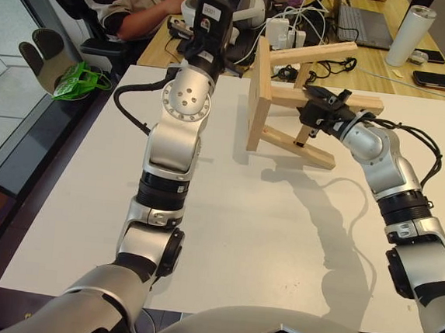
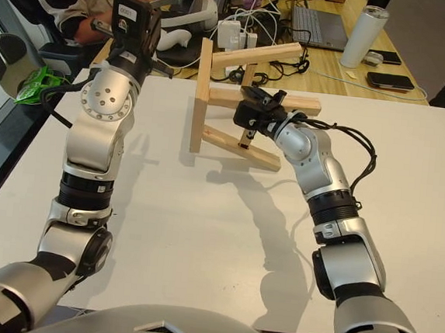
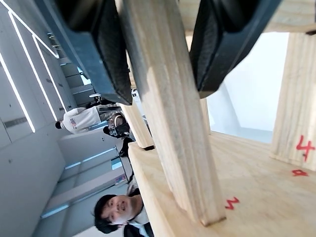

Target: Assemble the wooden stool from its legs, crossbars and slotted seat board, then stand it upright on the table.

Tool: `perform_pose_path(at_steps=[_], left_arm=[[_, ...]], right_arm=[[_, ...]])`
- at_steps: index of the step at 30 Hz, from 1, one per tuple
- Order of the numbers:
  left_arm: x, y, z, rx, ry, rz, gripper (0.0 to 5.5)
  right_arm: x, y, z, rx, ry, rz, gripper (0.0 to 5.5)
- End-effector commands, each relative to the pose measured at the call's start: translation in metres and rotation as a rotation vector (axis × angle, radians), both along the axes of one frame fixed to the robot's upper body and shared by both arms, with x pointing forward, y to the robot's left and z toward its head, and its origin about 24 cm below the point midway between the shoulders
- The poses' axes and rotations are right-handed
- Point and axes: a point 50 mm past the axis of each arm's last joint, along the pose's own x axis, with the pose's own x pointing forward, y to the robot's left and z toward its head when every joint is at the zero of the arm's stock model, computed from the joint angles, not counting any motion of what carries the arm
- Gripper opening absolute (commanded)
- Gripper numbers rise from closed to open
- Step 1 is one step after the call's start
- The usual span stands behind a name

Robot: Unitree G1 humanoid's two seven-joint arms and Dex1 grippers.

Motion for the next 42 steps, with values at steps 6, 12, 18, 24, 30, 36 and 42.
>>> perform_pose_path(at_steps=[6, 12, 18, 24, 30, 36, 42], left_arm=[[0.001, 0.014, 0.020, -0.070, -0.104, 0.102, 0.73], [-0.008, 0.053, 0.046, -0.543, -0.192, 0.170, 0.73], [-0.037, 0.061, -0.001, -0.519, -0.019, 0.171, 0.73], [-0.049, 0.060, -0.015, -0.499, 0.048, 0.175, 0.73], [-0.062, 0.044, -0.038, -0.479, 0.119, 0.138, 0.73], [-0.062, 0.046, -0.038, -0.458, 0.108, 0.137, 0.73], [-0.083, 0.040, -0.067, -0.383, 0.193, 0.095, 0.73]], right_arm=[[-0.010, 0.025, -0.011, 0.290, 0.203, 0.037, 1.68], [-0.020, 0.018, -0.014, 0.455, 0.291, -0.045, 1.68], [-0.045, 0.009, -0.009, 0.760, 0.437, -0.151, 1.57], [-0.069, 0.010, -0.019, 0.836, 0.579, -0.213, 1.13], [-0.076, 0.008, -0.031, 0.878, 0.614, -0.284, 1.13], [-0.072, 0.002, -0.032, 0.836, 0.570, -0.324, 2.07], [-0.094, -0.011, -0.022, 0.924, 0.533, -0.339, 3.06]])
